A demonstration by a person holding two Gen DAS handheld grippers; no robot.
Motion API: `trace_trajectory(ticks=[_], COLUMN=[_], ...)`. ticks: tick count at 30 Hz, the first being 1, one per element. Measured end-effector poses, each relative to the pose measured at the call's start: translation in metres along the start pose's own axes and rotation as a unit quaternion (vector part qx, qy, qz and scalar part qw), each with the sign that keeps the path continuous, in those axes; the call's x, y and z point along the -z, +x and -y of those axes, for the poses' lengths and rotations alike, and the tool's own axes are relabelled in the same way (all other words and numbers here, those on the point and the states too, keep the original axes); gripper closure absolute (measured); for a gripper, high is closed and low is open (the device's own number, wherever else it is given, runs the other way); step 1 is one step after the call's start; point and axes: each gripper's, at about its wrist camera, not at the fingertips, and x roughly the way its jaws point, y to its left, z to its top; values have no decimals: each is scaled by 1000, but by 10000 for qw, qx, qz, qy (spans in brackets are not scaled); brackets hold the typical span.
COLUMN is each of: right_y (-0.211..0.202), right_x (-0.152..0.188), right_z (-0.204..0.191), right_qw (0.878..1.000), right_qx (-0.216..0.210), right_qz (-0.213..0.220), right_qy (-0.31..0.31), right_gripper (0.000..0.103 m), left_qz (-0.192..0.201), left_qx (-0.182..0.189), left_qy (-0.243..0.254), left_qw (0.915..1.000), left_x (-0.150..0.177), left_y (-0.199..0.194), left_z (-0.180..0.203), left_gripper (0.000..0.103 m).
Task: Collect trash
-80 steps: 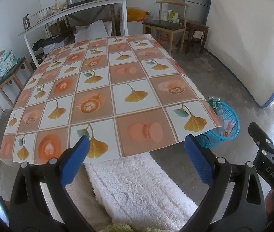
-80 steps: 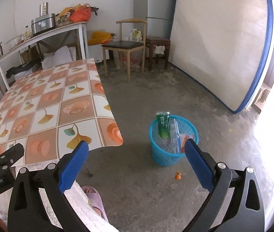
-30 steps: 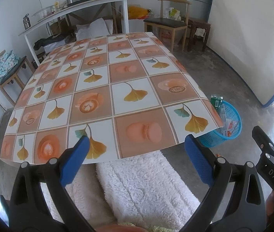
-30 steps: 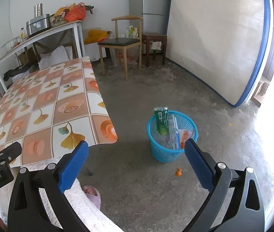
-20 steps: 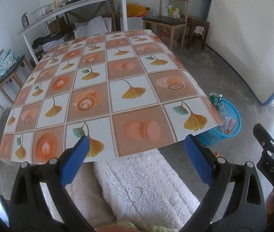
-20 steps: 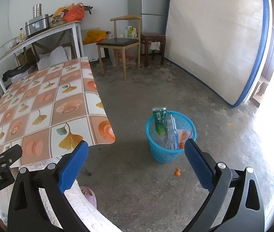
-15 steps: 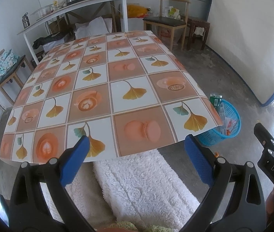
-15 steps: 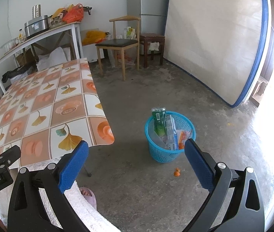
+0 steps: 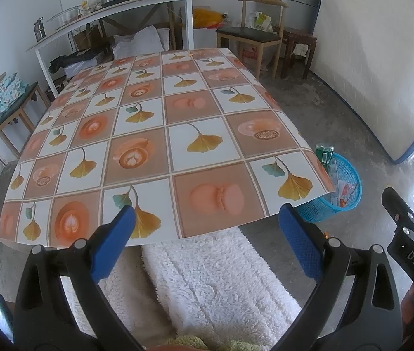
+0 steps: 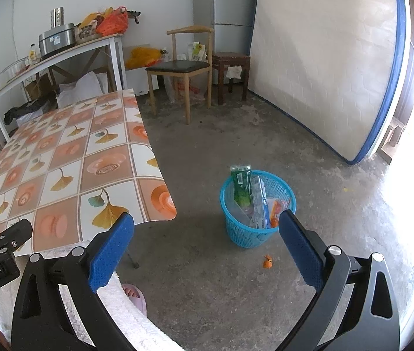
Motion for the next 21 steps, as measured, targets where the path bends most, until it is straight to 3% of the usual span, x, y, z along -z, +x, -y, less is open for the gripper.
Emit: trace_trajectory(ticks=[21], right_y=[0], right_x=[-3], right_z=[0], right_qw=[10000], right_qx=[7], right_qz=[-34], right_qy=[-13], right_gripper=[6], left_qz=[-4], left_qx=[18], left_qy=[-12], left_qw=[10000], left_x=[0], left_y=[0], left_z=[-2], left_gripper=[9])
